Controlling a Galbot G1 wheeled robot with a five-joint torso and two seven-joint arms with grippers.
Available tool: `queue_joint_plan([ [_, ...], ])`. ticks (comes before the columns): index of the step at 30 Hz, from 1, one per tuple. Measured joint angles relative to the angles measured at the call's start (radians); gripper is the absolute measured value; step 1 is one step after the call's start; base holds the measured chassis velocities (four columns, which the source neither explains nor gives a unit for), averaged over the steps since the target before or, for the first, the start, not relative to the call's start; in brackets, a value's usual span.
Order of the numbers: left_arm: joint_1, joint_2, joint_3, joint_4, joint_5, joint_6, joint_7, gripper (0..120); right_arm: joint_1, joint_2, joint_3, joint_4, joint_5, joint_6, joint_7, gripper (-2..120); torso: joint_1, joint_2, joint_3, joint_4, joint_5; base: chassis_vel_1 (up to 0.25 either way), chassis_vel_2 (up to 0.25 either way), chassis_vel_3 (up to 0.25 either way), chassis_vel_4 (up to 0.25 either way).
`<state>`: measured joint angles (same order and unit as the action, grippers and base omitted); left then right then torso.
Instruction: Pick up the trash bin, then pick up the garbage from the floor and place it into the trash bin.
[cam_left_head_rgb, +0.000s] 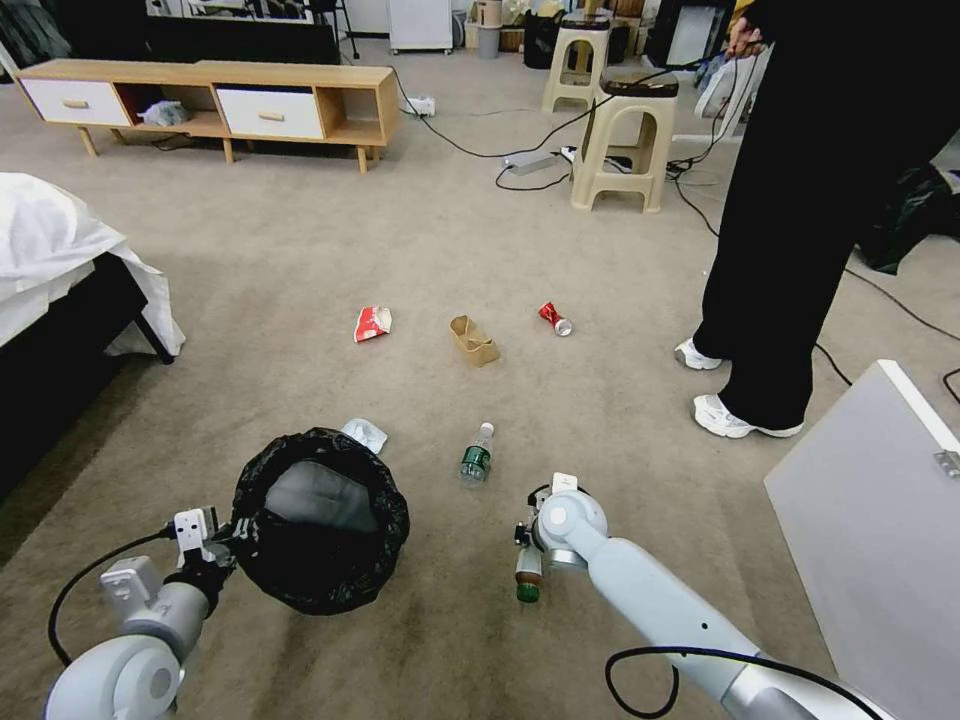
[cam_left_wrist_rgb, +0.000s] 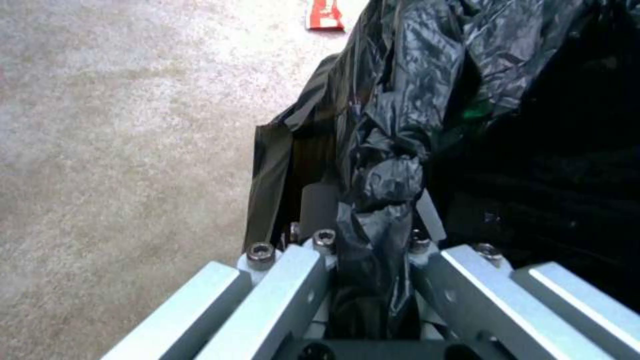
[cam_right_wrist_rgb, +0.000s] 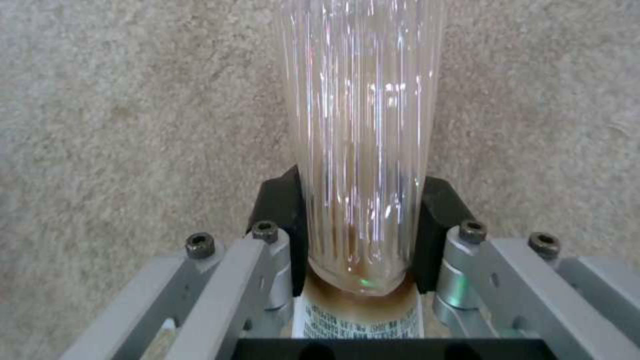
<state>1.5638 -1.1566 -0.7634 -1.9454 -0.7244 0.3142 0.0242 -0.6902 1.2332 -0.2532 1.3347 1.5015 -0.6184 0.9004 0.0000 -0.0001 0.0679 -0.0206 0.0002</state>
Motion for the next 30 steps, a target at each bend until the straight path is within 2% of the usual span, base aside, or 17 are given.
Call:
queue_joint_plan([
  [10, -0.010, 0.010, 0.012, -0.007, -0.003, 0.008, -0.009, 1, -0.001, -0.048, 0.002, 0.088, 0.064, 0.006, 0.056, 27, 0.000, 0.000, 0.000, -0.0002, -0.0001, 0.000, 0.000, 0.000, 0.000],
  [15, -0.015, 0.020, 0.023, -0.014, -0.011, 0.015, -0.015, 1, 0.002, -0.106, 0.011, 0.162, 0.101, 0.017, 0.083, 27, 0.000, 0.000, 0.000, -0.0002, -0.0001, 0.000, 0.000, 0.000, 0.000],
  [21, -0.019, 0.033, 0.056, -0.025, -0.043, 0.033, -0.034, 1, -0.002, -0.226, 0.044, 0.348, 0.123, 0.043, 0.109, 27, 0.000, 0.000, 0.000, -0.0002, -0.0001, 0.000, 0.000, 0.000, 0.000],
  [27, -0.023, 0.047, 0.077, -0.040, -0.087, 0.055, -0.062, 1, -0.012, -0.282, 0.089, 0.478, 0.123, 0.055, 0.110, 27, 0.000, 0.000, 0.000, 0.0000, -0.0001, 0.000, 0.000, 0.000, 0.000],
  [29, -0.023, 0.068, 0.091, -0.061, -0.146, 0.081, -0.092, 1, -0.022, -0.319, 0.129, 0.557, 0.101, 0.067, 0.096, 27, 0.000, 0.000, 0.000, 0.0000, 0.0000, 0.000, 0.000, 0.000, 0.000],
  [30, -0.023, 0.068, 0.091, -0.061, -0.146, 0.081, -0.092, 1, -0.022, -0.319, 0.129, 0.557, 0.101, 0.067, 0.096, 27, 0.000, 0.000, 0.000, 0.0000, 0.0000, 0.000, 0.000, 0.000, 0.000],
])
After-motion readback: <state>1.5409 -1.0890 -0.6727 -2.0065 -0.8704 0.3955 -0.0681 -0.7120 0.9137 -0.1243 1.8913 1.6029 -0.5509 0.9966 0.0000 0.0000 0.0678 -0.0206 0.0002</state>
